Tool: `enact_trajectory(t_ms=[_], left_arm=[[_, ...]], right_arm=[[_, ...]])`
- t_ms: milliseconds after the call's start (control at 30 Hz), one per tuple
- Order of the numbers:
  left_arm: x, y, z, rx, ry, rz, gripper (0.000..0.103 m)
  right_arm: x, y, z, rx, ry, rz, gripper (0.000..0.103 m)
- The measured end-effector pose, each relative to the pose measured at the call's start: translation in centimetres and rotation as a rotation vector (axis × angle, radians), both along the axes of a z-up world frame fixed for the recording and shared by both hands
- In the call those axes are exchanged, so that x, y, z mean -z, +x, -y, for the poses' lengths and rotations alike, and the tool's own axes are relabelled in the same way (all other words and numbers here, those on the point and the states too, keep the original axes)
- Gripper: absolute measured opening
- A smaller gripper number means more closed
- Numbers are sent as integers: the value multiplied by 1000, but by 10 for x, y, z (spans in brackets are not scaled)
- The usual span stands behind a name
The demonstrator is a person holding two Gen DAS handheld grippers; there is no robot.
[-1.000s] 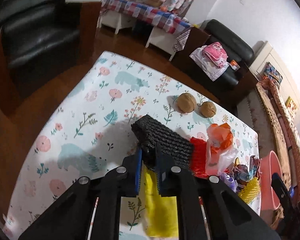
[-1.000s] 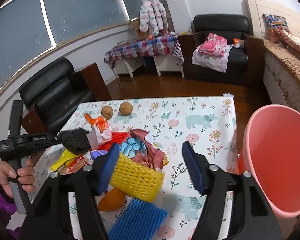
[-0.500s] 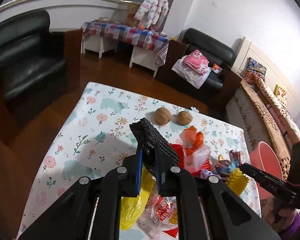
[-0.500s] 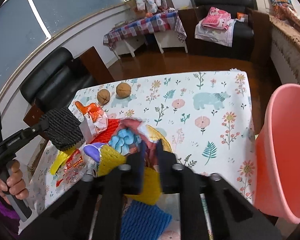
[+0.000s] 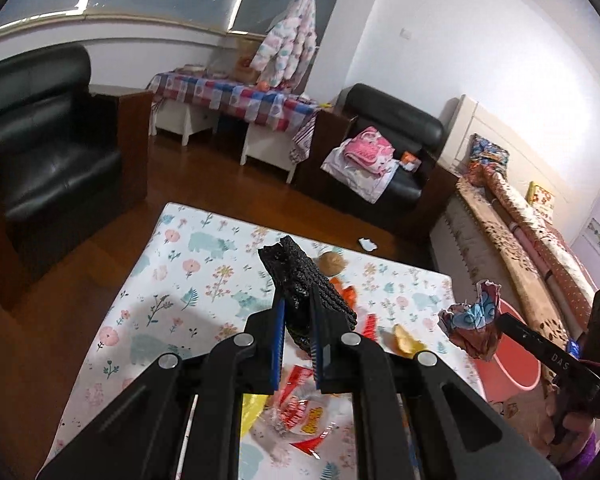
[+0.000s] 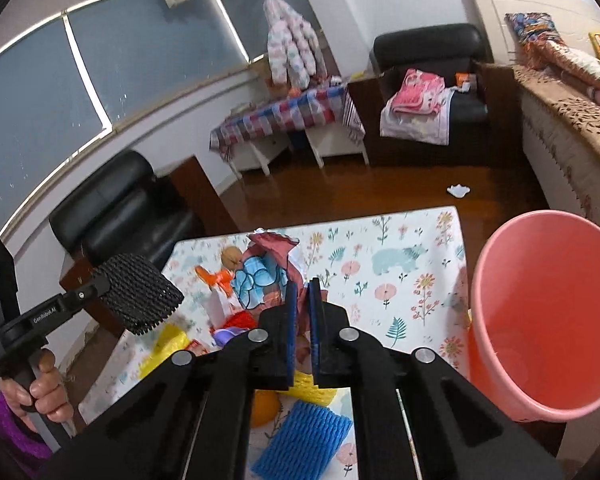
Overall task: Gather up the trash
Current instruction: 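Carry the scrubber and wrapper with both tools over the pink bucket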
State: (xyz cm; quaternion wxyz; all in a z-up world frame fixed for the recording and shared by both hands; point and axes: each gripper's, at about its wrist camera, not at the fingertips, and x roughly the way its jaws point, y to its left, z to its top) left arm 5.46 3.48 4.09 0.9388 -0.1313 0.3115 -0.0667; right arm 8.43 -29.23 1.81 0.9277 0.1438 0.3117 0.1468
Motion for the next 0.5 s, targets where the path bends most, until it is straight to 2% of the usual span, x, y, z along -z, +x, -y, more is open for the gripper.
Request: enact_trajectory(t_ms=[233,500], left_arm=[[-18,-11,24,63,6,34,10],[-24,-13,69,169,16,21,10]], right_arm=[[-3,-22,19,44,42,3,6],[-1,-38,49,130,62,5,6]])
